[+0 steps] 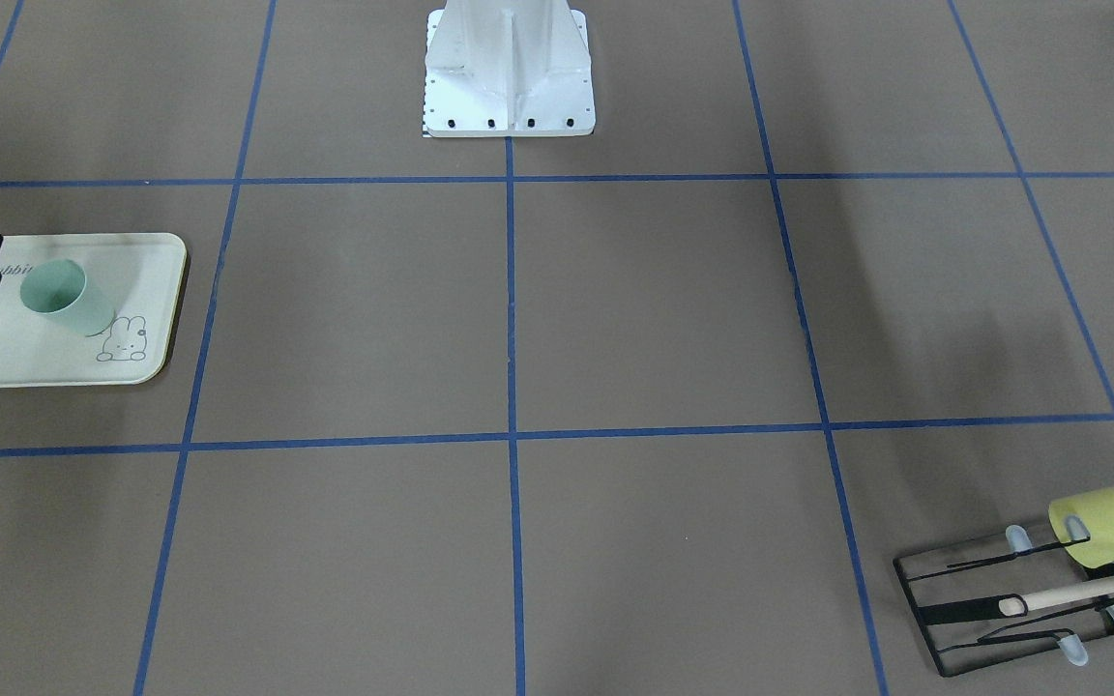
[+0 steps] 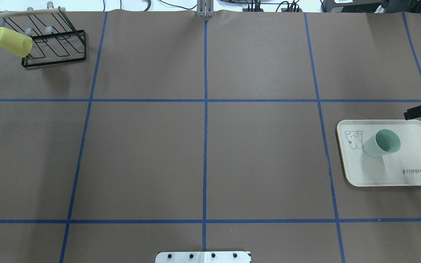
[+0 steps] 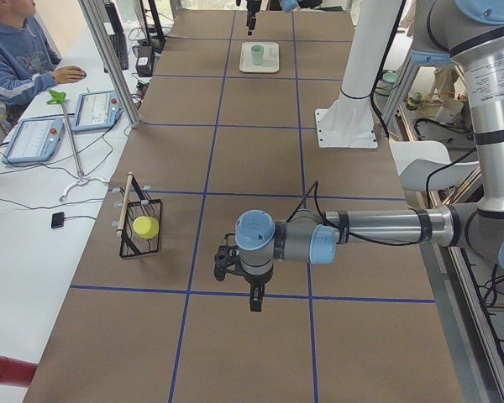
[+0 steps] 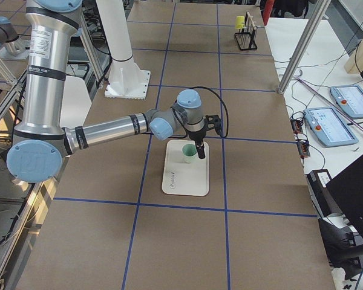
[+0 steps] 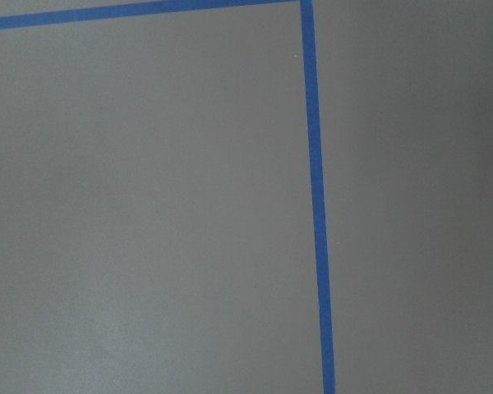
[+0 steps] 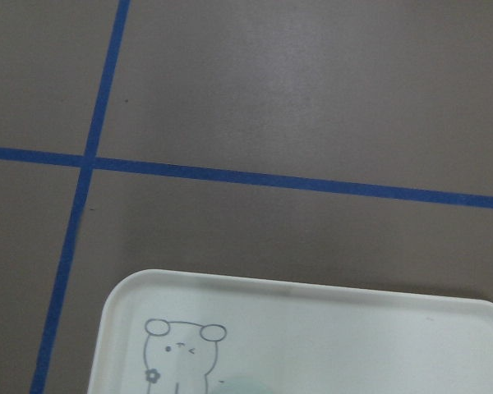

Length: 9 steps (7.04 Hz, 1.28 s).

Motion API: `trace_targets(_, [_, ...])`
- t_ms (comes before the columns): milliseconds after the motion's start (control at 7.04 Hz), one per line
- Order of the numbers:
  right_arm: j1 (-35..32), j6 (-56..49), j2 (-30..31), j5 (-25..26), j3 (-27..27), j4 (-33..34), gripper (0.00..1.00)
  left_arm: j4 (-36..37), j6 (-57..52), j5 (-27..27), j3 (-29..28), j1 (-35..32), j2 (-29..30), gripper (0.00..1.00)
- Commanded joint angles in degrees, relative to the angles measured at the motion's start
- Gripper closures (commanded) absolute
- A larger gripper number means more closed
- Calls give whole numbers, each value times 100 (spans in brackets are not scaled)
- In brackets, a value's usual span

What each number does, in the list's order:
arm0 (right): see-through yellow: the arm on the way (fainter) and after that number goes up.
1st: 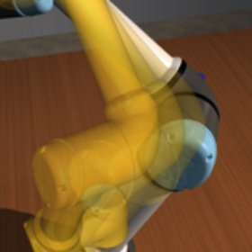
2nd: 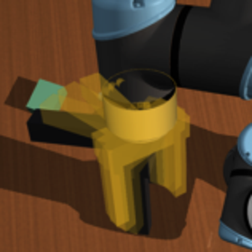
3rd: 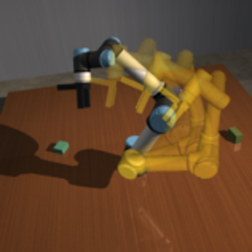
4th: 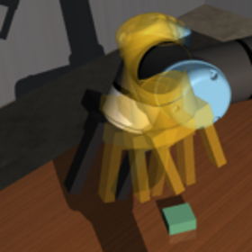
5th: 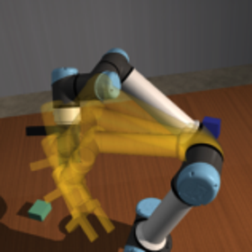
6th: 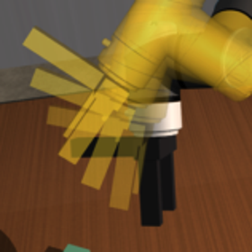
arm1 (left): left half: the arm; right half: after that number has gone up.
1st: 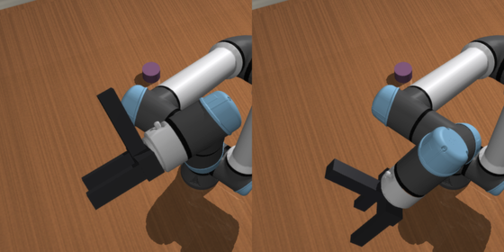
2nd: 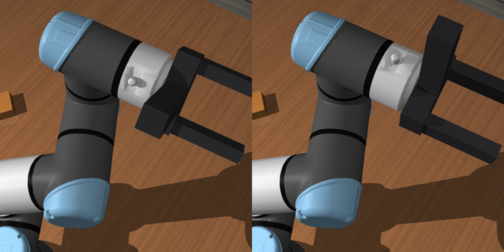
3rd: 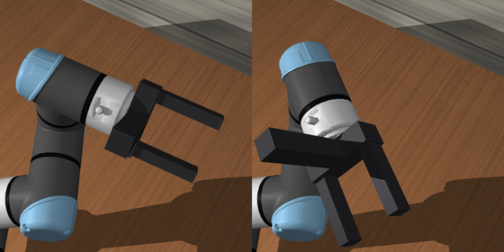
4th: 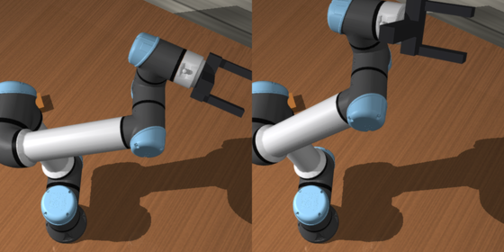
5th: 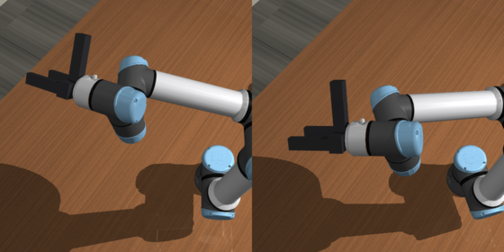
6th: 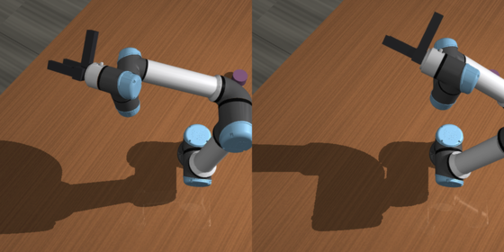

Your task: Left arm grabs green cup and hands to right arm on tray

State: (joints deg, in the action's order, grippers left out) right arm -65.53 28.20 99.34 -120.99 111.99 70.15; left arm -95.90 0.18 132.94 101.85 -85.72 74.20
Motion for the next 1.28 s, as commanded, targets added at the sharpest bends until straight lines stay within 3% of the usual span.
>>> trace_targets(0, [-957,-1739,103,-406,-19,942,0,-8,0,4,-8,2,16,0])
trace_targets(284, [-1583,-3270,356,-434,-54,1779,0,-17,0,39,-25,2,24,0])
trace_targets(710, [-1885,-3417,717,-434,-177,1985,0,-17,0,48,-34,2,24,0])
trace_targets(1136, [-1893,-3400,666,-408,-353,1915,0,36,35,57,-43,2,86,0])
